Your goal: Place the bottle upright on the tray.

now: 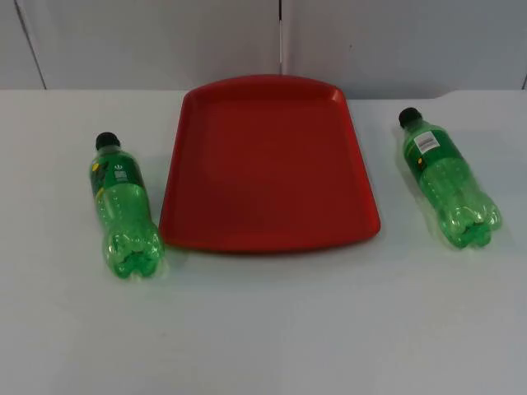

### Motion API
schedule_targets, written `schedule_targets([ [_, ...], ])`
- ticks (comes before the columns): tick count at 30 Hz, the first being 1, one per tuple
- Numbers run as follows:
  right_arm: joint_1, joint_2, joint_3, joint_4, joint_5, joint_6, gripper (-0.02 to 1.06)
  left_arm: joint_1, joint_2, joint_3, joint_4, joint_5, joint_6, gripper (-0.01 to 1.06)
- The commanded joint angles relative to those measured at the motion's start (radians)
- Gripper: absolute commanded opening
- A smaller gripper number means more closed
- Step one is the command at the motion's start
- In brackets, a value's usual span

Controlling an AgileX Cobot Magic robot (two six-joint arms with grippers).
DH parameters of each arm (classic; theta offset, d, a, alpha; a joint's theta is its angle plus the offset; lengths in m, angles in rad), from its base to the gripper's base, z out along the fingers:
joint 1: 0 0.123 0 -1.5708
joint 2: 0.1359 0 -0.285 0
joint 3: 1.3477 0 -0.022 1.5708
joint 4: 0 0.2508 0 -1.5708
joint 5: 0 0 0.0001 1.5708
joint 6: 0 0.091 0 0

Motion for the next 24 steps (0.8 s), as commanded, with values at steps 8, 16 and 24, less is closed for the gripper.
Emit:
schedule_targets([
  [8, -0.004, -0.003, 0.002, 0.005, -0.003, -0.016, 1.05, 0.001, 0.133, -0.045, -0.028, -0.103, -0.008, 1.05],
  [16, -0.004, -0.003, 0.002, 0.005, -0.003, -0.016, 1.05, 0.001, 0.255, -0.045, -0.098, -0.202, -0.008, 1.05],
  [24, -0.004, -0.003, 0.002, 0.005, -0.003, -0.016, 1.05, 0.001, 0.398, -0.047, -0.158, -0.353, -0.002, 1.05],
])
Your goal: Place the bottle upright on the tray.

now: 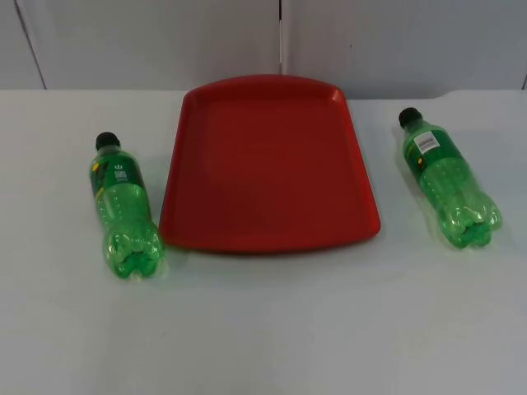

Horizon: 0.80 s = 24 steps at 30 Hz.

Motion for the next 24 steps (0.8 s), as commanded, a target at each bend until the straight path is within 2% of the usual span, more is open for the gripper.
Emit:
schedule_targets([
  [1, -0.004, -0.003, 0.002, 0.005, -0.003, -0.016, 1.05, 0.001, 0.053, -0.007, -0.032, -0.062, -0.001, 1.05],
  [12, -0.004, -0.003, 0.002, 0.005, -0.003, -0.016, 1.05, 0.001, 0.181, -0.016, -0.109, -0.14, 0.038, 1.05],
  [19, -0.004, -0.003, 0.002, 0.005, -0.003, -0.016, 1.05, 0.001, 0.321, -0.139, -0.111, -0.134, 0.055, 1.05],
  [24, -0.004, -0.003, 0.002, 0.005, -0.003, -0.016, 1.05, 0.001, 0.451, -0.285, -0.117, -0.06, 0.055, 1.05],
])
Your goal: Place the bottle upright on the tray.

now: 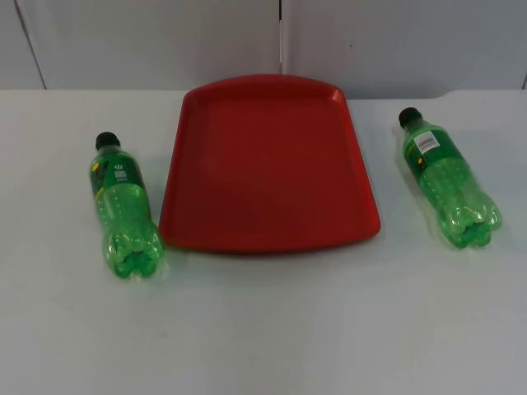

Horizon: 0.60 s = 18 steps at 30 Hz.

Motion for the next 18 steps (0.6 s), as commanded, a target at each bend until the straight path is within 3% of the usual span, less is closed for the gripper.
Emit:
schedule_targets([
  [1, -0.004, -0.003, 0.002, 0.005, -0.003, -0.016, 1.05, 0.001, 0.053, -0.066, -0.026, 0.034, 0.014, 1.05],
  [18, -0.004, -0.003, 0.002, 0.005, -0.003, -0.016, 1.05, 0.001, 0.324, -0.372, -0.085, 0.059, 0.078, 1.05],
])
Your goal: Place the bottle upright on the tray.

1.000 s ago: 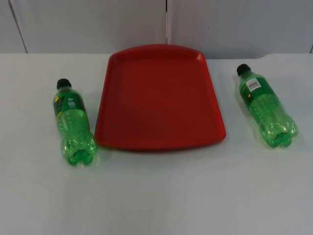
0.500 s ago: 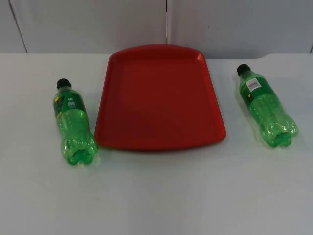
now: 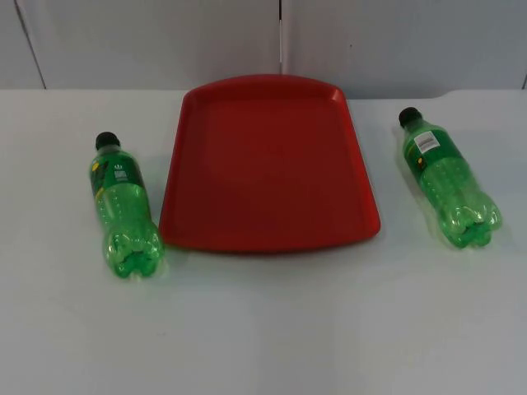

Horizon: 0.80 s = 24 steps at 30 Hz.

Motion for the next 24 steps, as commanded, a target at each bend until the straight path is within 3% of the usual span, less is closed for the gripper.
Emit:
schedule_targets([
  [1, -0.004, -0.003, 0.002, 0.005, -0.003, -0.016, 1.05, 0.001, 0.05, -0.063, -0.014, 0.016, 0.012, 1.05],
  [13, -0.004, -0.003, 0.002, 0.005, -0.003, -0.016, 1.05, -0.023, 0.257, -0.176, -0.075, 0.068, -0.042, 1.05],
  [24, -0.004, -0.003, 0.002, 0.005, -0.003, -0.016, 1.05, -0.118, 0.441, -0.243, 0.092, 0.073, -0.272, 1.05],
])
